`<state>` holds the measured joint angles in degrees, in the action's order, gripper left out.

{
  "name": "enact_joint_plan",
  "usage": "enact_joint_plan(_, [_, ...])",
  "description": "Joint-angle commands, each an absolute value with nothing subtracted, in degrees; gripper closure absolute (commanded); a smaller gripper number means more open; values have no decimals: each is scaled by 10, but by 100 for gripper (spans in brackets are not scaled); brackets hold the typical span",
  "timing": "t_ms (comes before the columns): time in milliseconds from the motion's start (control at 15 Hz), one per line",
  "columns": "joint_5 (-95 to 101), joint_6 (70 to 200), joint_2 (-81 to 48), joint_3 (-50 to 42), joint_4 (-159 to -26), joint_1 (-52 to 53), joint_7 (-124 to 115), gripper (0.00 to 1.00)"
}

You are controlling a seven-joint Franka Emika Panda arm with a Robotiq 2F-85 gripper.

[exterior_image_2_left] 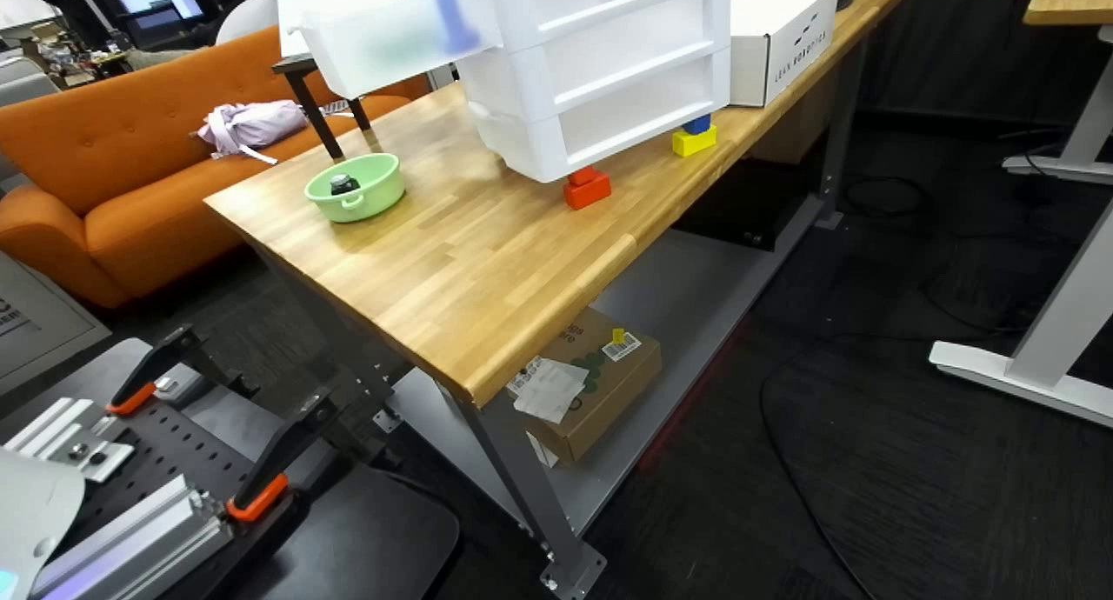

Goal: Remove the masking tape from the object and put it on the table

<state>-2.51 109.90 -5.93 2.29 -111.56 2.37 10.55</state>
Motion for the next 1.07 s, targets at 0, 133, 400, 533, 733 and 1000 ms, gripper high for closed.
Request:
enact_joint_plan(0, [-17,1085,-73,25,-1096,23,106,0])
enact_joint_plan(133, [-12,1076,-84,27,-1084,25,104,0])
enact_joint_plan(400, [-2,1058,-113,30,-1052,29,103,0])
enact_joint_plan(533, [3,1048,-130,29,-1034,29,104,0])
enact_joint_plan(733, [9,1032,-151,30,-1008,28,105,0])
enact_joint_plan(1000, [7,1024,-166,34,-992,30,111,0])
